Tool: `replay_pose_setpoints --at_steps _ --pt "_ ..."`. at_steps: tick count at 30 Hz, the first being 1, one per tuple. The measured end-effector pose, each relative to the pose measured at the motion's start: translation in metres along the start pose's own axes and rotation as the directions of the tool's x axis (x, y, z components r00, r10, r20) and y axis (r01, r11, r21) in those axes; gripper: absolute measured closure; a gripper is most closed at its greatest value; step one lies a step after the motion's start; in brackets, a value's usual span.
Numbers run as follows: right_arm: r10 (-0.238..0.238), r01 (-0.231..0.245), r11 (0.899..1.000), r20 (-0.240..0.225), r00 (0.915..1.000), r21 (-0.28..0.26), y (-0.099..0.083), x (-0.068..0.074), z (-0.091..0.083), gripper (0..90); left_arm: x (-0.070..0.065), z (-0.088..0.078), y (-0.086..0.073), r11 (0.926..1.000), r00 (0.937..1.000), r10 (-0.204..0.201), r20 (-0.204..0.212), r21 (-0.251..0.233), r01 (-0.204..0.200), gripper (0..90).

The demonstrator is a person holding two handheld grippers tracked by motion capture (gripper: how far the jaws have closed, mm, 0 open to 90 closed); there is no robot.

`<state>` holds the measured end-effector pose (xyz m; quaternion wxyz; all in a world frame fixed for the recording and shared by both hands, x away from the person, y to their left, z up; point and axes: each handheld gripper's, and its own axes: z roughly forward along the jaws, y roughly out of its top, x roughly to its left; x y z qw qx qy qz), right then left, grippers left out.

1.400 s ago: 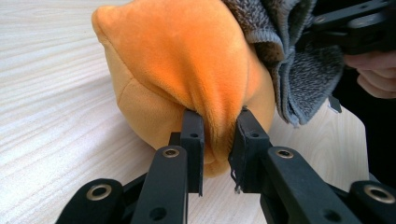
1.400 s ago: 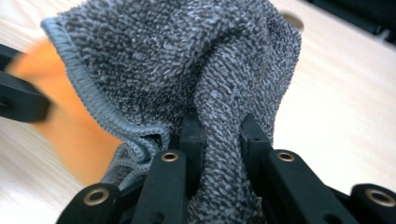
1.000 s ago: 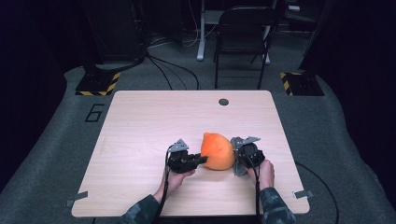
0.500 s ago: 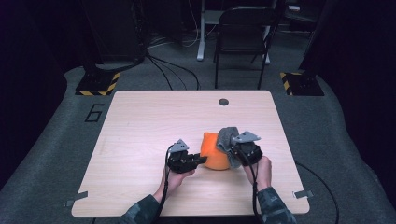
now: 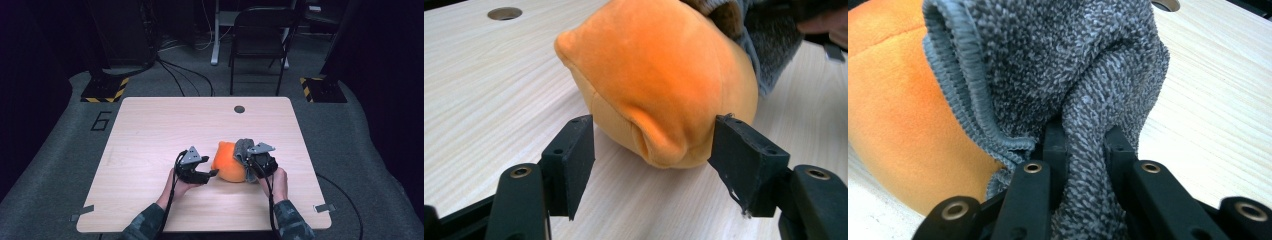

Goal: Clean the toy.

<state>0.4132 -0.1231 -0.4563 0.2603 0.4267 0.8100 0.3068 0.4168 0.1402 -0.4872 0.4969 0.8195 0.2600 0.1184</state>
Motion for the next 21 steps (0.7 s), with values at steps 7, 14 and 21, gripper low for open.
replay_pose_setpoints --at_steps 7,14,21 --pt "0.008 -0.008 1.0 -0.006 1.0 0.006 0.0 -0.001 0.001 77.8 -0.005 0.008 -0.002 0.995 0.9958 0.092 -0.001 0.04 -0.092 22.3" --pt "0.005 -0.005 1.0 0.002 1.0 0.005 0.0 0.0 0.001 77.8 -0.02 0.016 -0.002 0.9583 0.9553 0.285 -0.078 0.04 -0.283 30.9" --pt "0.012 -0.012 1.0 0.002 0.9999 0.002 -0.001 0.0 0.001 77.8 -0.018 0.021 -0.007 0.9538 0.9524 0.301 -0.051 0.015 -0.3 50.7"
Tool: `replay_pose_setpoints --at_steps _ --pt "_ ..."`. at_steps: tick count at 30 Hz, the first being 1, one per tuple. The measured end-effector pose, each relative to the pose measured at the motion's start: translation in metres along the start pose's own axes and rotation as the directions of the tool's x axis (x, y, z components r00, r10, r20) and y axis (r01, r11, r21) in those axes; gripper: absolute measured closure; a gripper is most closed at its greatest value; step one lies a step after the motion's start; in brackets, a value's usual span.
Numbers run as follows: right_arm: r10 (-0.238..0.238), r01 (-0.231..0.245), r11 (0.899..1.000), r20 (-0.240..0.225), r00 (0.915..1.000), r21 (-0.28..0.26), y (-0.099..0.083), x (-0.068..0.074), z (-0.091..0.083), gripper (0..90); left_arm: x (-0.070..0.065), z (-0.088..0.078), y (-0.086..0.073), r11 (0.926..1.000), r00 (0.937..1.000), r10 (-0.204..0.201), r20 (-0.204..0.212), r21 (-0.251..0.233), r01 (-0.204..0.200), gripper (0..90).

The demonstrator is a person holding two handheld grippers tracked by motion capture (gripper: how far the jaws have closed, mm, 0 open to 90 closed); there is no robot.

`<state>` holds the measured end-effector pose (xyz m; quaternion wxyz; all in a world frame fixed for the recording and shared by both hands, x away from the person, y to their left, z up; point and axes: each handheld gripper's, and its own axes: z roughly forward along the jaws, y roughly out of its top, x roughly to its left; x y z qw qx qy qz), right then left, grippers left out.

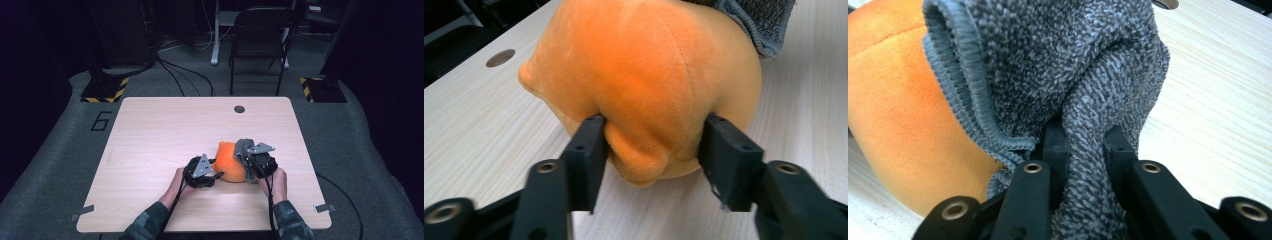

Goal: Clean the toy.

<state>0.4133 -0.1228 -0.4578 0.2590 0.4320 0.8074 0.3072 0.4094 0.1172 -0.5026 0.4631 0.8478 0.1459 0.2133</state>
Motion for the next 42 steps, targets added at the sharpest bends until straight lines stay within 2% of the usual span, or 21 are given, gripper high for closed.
replay_pose_setpoints --at_steps 1,3,4,6,9,11,14,16,18,19,24,28,31,35,36,39,42 --pt "0.003 -0.003 1.0 0.008 1.0 -0.001 0.0 0.001 -0.001 77.8 -0.001 0.0 -0.001 1.0 1.0 0.003 0.001 -0.003 -0.003 57.2" --pt "-0.001 0.001 1.0 0.002 1.0 -0.003 0.0 0.002 -0.001 77.7 0.0 0.0 -0.002 1.0 1.0 0.005 -0.002 0.0 -0.005 60.7" --pt "-0.001 0.001 1.0 0.003 1.0 -0.03 0.0 0.001 -0.005 77.5 0.0 0.0 -0.003 1.0 1.0 0.003 -0.003 -0.002 -0.003 65.3" --pt "-0.001 0.001 0.999 0.002 1.0 -0.047 0.001 -0.002 -0.009 77.4 -0.001 0.0 -0.003 1.0 0.9999 -0.002 -0.01 0.0 0.002 67.2" --pt "0.043 -0.04 0.995 0.024 0.9988 -0.096 -0.001 -0.019 -0.03 77.3 0.0 -0.002 -0.003 1.0 0.9999 -0.004 -0.012 0.006 0.004 70.4" --pt "0.098 -0.093 0.99 0.05 0.9939 -0.104 -0.007 -0.036 -0.042 77.4 0.0 -0.002 -0.004 1.0 1.0 -0.006 -0.005 0.001 0.006 71.8" --pt "0.155 -0.149 0.986 0.078 0.9849 -0.069 -0.021 -0.061 -0.041 77.3 0.0 -0.002 -0.005 1.0 1.0 0.002 -0.004 0.0 -0.002 73.0" --pt "0.187 -0.185 0.982 0.087 0.9786 -0.029 -0.031 -0.07 -0.033 77.3 0.001 -0.003 -0.005 1.0 1.0 0.0 -0.002 -0.005 0.0 73.4" --pt "0.196 -0.198 0.98 0.095 0.9761 0.015 -0.037 -0.071 -0.023 77.2 0.0 -0.003 -0.006 0.9999 1.0 0.001 -0.004 -0.012 -0.001 73.8" --pt "0.184 -0.188 0.982 0.096 0.9783 0.036 -0.038 -0.068 -0.017 77.1 0.0 -0.003 -0.006 0.9999 1.0 -0.001 -0.007 -0.017 0.001 74.6" --pt "0.159 -0.163 0.986 0.093 0.983 0.041 -0.034 -0.061 -0.015 77.1 -0.001 -0.004 -0.008 0.9989 0.9998 0.015 -0.012 -0.045 -0.016 76.8" --pt "0.157 -0.162 0.986 0.093 0.9833 0.046 -0.034 -0.061 -0.013 77.1 0.0 -0.008 -0.007 0.9931 0.9996 -0.017 -0.021 -0.116 0.014 78.5" --pt "0.171 -0.176 0.984 0.105 0.9795 0.032 -0.035 -0.064 -0.015 77.1 -0.002 -0.018 0.004 0.9863 0.9991 -0.038 -0.021 -0.161 0.034 79.2" --pt "0.168 -0.171 0.985 0.107 0.98 0.022 -0.035 -0.07 -0.02 77.1 0.0 -0.031 0.018 0.9708 0.9919 -0.124 0.027 -0.203 0.127 79.2" --pt "0.178 -0.18 0.984 0.108 0.9781 0.014 -0.034 -0.07 -0.021 77.1 0.0 -0.033 0.021 0.9622 0.9859 -0.161 0.048 -0.215 0.167 79.2" --pt "0.181 -0.183 0.983 0.112 0.977 0.004 -0.031 -0.071 -0.027 77.1 0.002 -0.039 0.029 0.9488 0.9711 -0.227 0.073 -0.208 0.238 79.2" --pt "0.17 -0.169 0.985 0.116 0.9785 -0.021 -0.024 -0.072 -0.038 77.2 0.005 -0.043 0.035 0.9291 0.9491 -0.303 0.087 -0.195 0.314 79.1"
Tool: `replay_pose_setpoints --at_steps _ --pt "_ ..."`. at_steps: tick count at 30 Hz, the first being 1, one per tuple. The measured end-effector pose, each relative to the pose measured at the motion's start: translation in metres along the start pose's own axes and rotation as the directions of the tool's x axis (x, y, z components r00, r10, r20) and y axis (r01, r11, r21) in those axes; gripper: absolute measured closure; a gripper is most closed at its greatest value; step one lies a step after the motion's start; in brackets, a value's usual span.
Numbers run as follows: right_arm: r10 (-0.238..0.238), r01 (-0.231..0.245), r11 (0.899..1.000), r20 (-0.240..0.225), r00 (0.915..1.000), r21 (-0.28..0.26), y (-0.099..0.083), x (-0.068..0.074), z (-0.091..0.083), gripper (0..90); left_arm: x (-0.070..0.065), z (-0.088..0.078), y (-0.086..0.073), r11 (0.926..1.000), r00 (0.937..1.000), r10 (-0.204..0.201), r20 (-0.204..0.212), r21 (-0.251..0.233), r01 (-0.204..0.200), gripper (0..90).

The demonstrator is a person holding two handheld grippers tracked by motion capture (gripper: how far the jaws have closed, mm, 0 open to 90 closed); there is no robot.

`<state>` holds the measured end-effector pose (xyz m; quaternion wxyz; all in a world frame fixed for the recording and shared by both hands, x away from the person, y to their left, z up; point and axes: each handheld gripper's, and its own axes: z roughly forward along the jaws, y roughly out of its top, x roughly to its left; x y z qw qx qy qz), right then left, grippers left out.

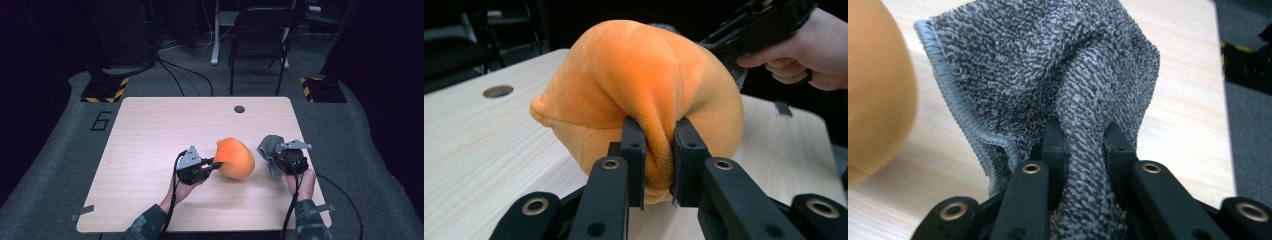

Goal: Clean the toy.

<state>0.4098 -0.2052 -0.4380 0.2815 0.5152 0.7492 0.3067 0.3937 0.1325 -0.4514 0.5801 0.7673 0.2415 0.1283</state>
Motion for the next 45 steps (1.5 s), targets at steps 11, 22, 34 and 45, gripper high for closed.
replay_pose_setpoints --at_steps 11,22,34,45 --pt "-0.114 0.107 0.989 -0.063 0.9915 -0.102 0.039 0.044 -0.043 77.2 0.008 0.006 -0.006 0.9628 0.9652 -0.259 -0.035 0.07 0.261 78.9" --pt "-0.331 0.324 0.943 -0.106 0.9377 -0.075 0.042 0.139 -0.014 77.0 0.01 0.016 -0.023 0.9307 0.9375 -0.347 -0.017 0.115 0.347 78.6" --pt "-0.215 0.218 0.976 -0.092 0.9722 0.018 0.022 0.094 0.006 77.0 0.01 0.018 -0.025 0.9329 0.9401 -0.341 -0.013 0.119 0.34 78.2" --pt "-0.16 0.17 0.963 -0.062 0.9852 0.211 -0.01 0.062 0.057 76.9 0.009 0.018 -0.024 0.937 0.9447 -0.328 -0.012 0.124 0.327 77.5"
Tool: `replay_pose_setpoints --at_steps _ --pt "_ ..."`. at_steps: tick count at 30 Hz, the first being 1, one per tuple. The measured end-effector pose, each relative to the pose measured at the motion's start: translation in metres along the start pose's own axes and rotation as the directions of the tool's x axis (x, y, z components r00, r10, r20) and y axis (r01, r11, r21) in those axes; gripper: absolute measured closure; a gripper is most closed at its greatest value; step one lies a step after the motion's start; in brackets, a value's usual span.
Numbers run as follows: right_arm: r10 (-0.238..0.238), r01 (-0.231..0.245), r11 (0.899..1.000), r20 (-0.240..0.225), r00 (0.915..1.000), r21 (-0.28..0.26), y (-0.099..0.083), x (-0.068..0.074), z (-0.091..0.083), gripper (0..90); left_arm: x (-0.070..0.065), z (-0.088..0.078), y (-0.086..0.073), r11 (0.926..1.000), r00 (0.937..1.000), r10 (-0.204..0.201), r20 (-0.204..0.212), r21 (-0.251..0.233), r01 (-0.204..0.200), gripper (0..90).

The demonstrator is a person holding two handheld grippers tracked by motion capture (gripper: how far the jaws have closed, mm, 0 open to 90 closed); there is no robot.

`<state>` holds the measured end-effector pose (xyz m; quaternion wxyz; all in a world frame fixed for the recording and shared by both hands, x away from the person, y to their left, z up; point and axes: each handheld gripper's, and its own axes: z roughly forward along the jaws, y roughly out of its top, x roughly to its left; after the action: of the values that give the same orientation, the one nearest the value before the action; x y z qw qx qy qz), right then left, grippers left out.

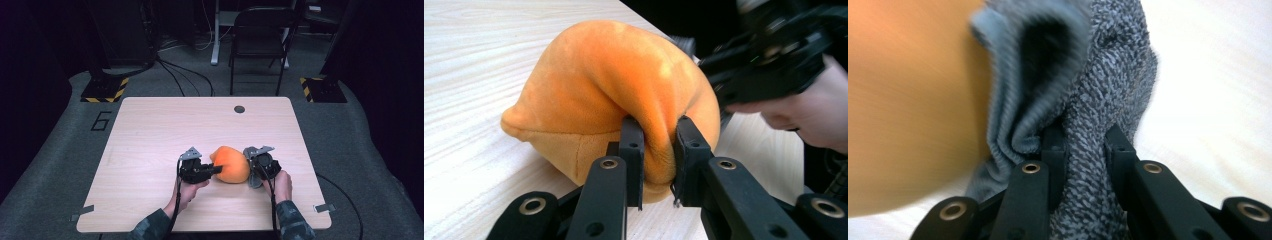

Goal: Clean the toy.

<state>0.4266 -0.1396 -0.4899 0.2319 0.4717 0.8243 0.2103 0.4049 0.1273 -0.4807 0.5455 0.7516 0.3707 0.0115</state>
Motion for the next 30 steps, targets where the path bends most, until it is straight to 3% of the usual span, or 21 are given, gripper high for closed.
replay_pose_setpoints --at_steps 2,4,8,10,11,12,15,16,18,20,21,30 --pt "0.004 -0.004 1.0 -0.006 1.0 0.012 -0.002 -0.003 0.006 76.8 0.001 0.0 0.0 1.0 1.0 0.003 0.001 0.002 -0.003 77.4" --pt "0.011 -0.011 1.0 0.005 0.9999 0.0 0.002 -0.004 -0.003 76.9 0.001 0.0 0.0 1.0 1.0 0.006 -0.003 0.004 -0.006 77.3" --pt "0.021 -0.019 0.993 0.021 0.9996 -0.117 0.015 -0.005 -0.039 76.9 0.0 0.0 0.0 1.0 0.9999 0.008 -0.008 0.004 -0.008 77.1" --pt "0.011 -0.006 0.982 0.022 0.9997 -0.186 0.022 0.0 -0.062 76.9 -0.001 0.0 0.0 0.9999 0.9998 0.015 -0.011 0.005 -0.015 77.1" --pt "-0.014 0.012 0.963 -0.006 0.9999 -0.268 0.03 0.009 -0.082 76.9 -0.001 0.0 0.0 0.9999 0.9998 0.015 -0.012 0.005 -0.015 77.0" --pt "-0.014 0.012 0.963 -0.006 0.9999 -0.268 0.03 0.009 -0.082 76.9 -0.002 0.0 0.0 0.9998 0.9998 0.017 -0.014 0.006 -0.017 77.0" --pt "-0.081 0.062 0.941 -0.043 0.9958 -0.332 0.038 0.032 -0.098 76.8 -0.002 0.0 0.0 0.9996 0.9995 0.026 -0.017 0.007 -0.026 77.0" --pt "-0.126 0.104 0.941 -0.05 0.9908 -0.322 0.04 0.047 -0.095 76.6 -0.002 0.0 0.001 0.9995 0.9993 0.031 -0.02 0.008 -0.031 77.0" --pt "-0.149 0.127 0.942 -0.047 0.9877 -0.309 0.04 0.052 -0.089 76.6 -0.002 0.0 0.0 0.9995 0.9992 0.032 -0.023 0.008 -0.032 77.0" --pt "-0.159 0.151 0.955 -0.01 0.9872 -0.257 0.035 0.056 -0.072 76.6 -0.002 0.001 0.0 0.9998 0.9995 0.02 -0.026 0.009 -0.02 76.8" --pt "-0.159 0.151 0.955 -0.01 0.9872 -0.257 0.035 0.056 -0.072 76.6 -0.002 0.001 -0.001 0.9999 0.9996 0.016 -0.021 0.008 -0.016 76.8" --pt "-0.046 0.045 0.986 -0.003 0.9989 -0.162 0.018 0.023 -0.048 76.6 -0.003 0.002 -0.001 0.9998 0.9996 0.02 -0.021 0.006 -0.02 76.7"
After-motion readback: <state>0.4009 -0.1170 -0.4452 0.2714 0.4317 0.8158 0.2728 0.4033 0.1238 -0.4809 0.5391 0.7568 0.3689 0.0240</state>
